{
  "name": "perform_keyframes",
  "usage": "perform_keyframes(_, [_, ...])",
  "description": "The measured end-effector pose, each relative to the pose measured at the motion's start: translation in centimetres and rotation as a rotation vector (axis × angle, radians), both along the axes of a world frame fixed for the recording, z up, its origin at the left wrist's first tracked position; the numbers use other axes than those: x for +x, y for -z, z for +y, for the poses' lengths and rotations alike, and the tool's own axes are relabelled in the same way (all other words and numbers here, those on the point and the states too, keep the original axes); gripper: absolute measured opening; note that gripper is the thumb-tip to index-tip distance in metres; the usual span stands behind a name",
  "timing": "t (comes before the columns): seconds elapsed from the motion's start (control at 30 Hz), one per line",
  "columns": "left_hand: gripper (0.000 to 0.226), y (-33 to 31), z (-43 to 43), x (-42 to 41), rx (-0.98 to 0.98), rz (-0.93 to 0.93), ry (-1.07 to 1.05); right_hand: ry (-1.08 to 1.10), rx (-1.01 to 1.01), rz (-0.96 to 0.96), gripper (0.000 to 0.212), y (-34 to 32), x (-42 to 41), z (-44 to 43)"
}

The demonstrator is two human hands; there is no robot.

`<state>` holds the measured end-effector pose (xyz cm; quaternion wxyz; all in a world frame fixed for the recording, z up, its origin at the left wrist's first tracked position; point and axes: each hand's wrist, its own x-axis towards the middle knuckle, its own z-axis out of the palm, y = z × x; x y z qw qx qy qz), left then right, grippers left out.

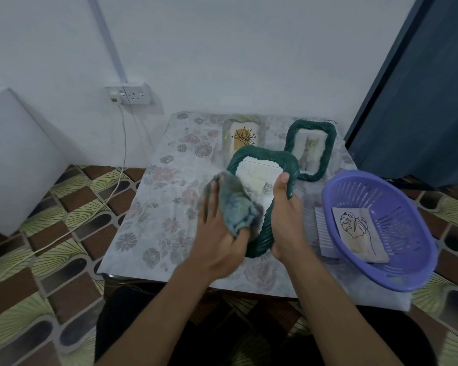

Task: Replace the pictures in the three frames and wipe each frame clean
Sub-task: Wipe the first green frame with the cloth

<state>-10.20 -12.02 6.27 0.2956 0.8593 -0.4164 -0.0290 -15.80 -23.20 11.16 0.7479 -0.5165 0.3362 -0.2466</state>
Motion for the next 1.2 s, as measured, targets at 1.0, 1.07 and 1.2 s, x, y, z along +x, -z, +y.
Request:
perform_keyframes(1.0, [0.061, 1.0, 0.8, -2.8, 0.018, -0.145, 0.280, -0.070, 0.119, -0.006, 0.065, 3.0, -0.8, -4.9])
perform_keyframes(1.07, [0.062, 1.2, 0.6, -3.3, -0.003, -0.167, 0.140, -0.109, 0.166, -0.050, 0.066, 3.1, -1.0, -4.9])
perform_keyframes(1.2, [0.074, 1.5, 0.2, -2.4, -0.096, 0.054, -0.090, -0.192, 0.159, -0.031, 0.067, 3.4, -1.7, -4.2])
